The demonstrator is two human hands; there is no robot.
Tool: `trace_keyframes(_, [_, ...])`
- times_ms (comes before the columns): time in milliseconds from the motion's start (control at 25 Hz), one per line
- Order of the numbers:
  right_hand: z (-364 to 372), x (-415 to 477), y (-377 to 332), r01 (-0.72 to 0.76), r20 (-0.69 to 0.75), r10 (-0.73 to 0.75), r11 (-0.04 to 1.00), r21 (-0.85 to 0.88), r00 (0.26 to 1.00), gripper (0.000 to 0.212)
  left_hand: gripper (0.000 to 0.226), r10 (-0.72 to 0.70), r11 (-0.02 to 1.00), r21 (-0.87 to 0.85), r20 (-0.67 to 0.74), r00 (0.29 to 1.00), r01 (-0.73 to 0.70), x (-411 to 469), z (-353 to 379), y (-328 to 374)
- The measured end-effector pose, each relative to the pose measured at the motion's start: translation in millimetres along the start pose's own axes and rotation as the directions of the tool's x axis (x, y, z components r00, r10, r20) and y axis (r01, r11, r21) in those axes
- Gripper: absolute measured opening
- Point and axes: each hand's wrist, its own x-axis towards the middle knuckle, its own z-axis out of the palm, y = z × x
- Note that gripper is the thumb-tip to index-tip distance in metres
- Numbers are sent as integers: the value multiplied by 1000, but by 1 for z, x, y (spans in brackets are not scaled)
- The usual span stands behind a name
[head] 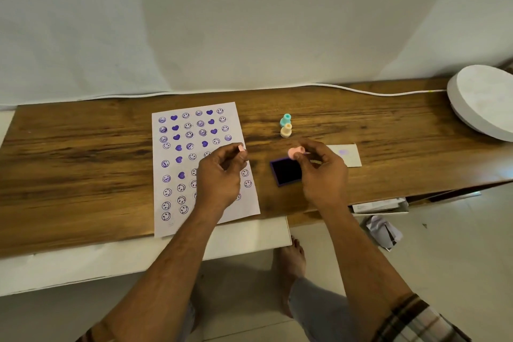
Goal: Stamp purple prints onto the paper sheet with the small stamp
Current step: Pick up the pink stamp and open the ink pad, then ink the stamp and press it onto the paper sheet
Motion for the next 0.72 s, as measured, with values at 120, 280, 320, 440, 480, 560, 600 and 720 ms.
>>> trace_keyframes(120, [-10,5,14,116,39,-109,945,-306,993,21,24,18,995,102,-43,999,-13,3,-8,-1])
trace_keyframes(280, [-4,1,20,237,105,-213,852,-467,972,20,25,35,993,115,-56,998,-29,3,-11,3])
trace_keyframes(320, [-3,0,21,265,107,-244,837,-479,964,20,25,38,993,117,-59,998,-31,3,-11,3])
trace_keyframes(440, [1,-3,21,310,84,-312,803,-510,946,16,25,35,993,116,-63,997,-28,5,-14,3])
trace_keyframes(480, [3,-5,21,322,82,-331,779,-539,940,15,25,31,994,103,-62,998,-25,6,-15,2])
trace_keyframes(560, [6,-8,21,327,82,-349,734,-596,933,16,26,23,996,93,-63,998,-17,7,-18,2])
trace_keyframes(600, [7,-7,20,324,82,-350,723,-610,933,16,26,21,995,99,-68,997,-14,8,-19,2])
trace_keyframes(720, [5,-6,16,315,110,-324,696,-646,940,17,26,19,993,121,-75,997,-10,5,-21,5])
